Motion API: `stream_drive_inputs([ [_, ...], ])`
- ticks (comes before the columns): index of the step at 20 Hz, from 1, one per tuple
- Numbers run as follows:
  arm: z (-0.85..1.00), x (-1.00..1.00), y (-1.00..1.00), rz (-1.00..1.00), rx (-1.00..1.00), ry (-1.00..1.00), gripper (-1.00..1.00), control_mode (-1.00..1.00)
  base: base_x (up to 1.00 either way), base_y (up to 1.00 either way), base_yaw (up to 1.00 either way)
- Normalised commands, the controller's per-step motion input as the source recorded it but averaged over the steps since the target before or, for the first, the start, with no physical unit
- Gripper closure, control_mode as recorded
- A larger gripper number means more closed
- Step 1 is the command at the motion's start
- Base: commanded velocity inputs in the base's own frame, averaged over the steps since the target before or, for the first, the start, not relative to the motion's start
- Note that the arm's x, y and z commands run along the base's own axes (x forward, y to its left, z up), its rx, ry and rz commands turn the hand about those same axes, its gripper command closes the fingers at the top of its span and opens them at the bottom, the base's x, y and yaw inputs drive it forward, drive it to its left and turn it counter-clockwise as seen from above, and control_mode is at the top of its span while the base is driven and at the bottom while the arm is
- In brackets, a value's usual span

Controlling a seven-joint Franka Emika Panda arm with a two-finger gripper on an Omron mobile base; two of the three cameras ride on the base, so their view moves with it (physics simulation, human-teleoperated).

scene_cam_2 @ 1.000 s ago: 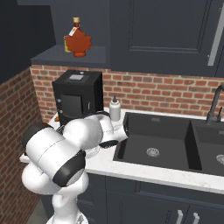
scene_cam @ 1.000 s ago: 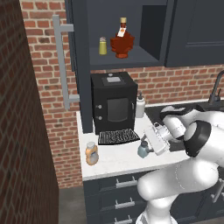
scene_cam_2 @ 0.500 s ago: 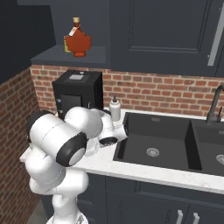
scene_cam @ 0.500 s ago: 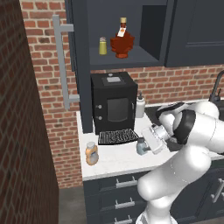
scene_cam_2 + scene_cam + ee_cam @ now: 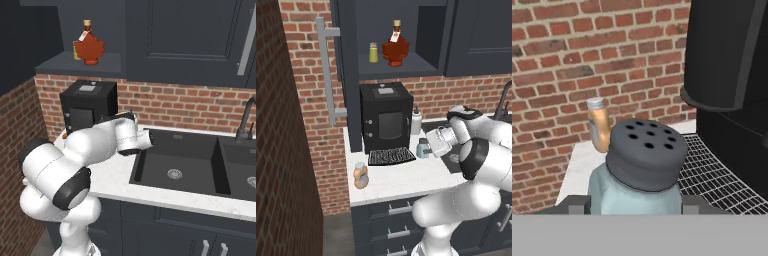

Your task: Put the shaker and condiment bottle from the counter next to their counterparts in the cabinet.

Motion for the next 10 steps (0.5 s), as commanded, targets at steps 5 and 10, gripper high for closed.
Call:
stream_drive_inputs([
  [5, 0.74, 0.0, 0.0, -0.22, 0.0, 0.06, 1.0, -1.0, 0.0, 0.0, 0.0],
  [10, 0.53, 0.0, 0.0, -0.18, -0.01, 0.0, 1.0, -1.0, 0.0, 0.0, 0.0],
])
